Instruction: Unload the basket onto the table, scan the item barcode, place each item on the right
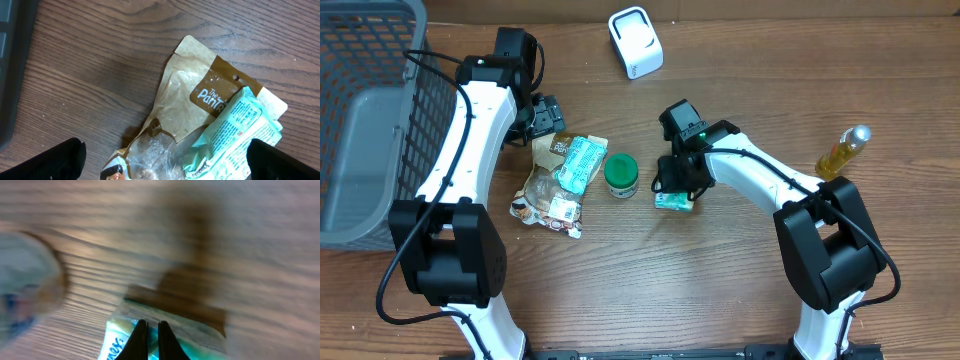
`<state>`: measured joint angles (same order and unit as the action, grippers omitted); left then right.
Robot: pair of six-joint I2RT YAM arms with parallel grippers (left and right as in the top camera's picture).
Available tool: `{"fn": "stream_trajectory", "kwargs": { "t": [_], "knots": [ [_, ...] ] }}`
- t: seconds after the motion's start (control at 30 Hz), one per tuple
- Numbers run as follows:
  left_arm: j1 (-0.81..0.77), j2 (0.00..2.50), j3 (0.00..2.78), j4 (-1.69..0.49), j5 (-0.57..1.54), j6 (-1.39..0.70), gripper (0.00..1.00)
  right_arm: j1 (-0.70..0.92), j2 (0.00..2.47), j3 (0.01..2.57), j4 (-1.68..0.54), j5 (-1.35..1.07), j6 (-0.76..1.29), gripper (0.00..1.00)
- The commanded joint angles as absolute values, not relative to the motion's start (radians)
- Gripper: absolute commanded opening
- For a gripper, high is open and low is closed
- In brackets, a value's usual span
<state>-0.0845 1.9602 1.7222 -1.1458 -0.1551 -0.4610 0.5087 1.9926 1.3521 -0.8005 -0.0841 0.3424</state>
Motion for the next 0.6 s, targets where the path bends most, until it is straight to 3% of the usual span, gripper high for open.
{"fn": "stream_trajectory", "kwargs": {
  "t": [0.0,0.3,0.57],
  "knots": [
    [-0.084,1.963,1.734,-1.148,-0.167,-0.449,1.0,0.49,1.997,1.353,-0.865,0.038,0.422,0.05],
    [-0.084,1.963,1.734,-1.148,-0.167,-0.449,1.0,0.361,1.98,1.38,-1.007,0.027,0.501,0.04],
    [-0.084,1.963,1.734,-1.148,-0.167,-0.449,1.0,0.267,1.889,1.409,-1.193,-0.057,0.466,0.09]
  ]
}}
